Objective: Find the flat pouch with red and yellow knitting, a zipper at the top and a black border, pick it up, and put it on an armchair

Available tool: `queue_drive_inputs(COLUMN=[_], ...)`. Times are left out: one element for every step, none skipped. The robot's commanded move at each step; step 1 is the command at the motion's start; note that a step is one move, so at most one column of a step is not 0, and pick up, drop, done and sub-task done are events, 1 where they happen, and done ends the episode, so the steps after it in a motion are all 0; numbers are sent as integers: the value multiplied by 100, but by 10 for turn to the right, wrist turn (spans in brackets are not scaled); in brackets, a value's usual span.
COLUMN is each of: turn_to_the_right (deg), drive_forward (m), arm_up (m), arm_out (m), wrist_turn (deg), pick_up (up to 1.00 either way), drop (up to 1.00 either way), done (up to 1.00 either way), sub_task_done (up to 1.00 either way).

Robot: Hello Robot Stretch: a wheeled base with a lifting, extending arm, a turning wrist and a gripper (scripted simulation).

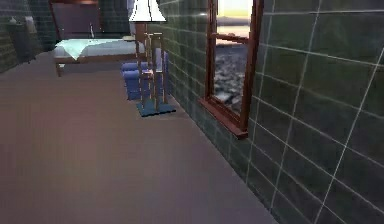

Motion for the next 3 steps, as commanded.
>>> queue_drive_inputs(turn_to_the_right=[0, -360, 0], drive_forward=[30, 0, 100], arm_up=[0, 0, 0], arm_out=[0, 0, 0], wrist_turn=[0, 0, 0], pick_up=[0, 0, 0], drop=[0, 0, 0], done=[0, 0, 0], sub_task_done=[0, 0, 0])
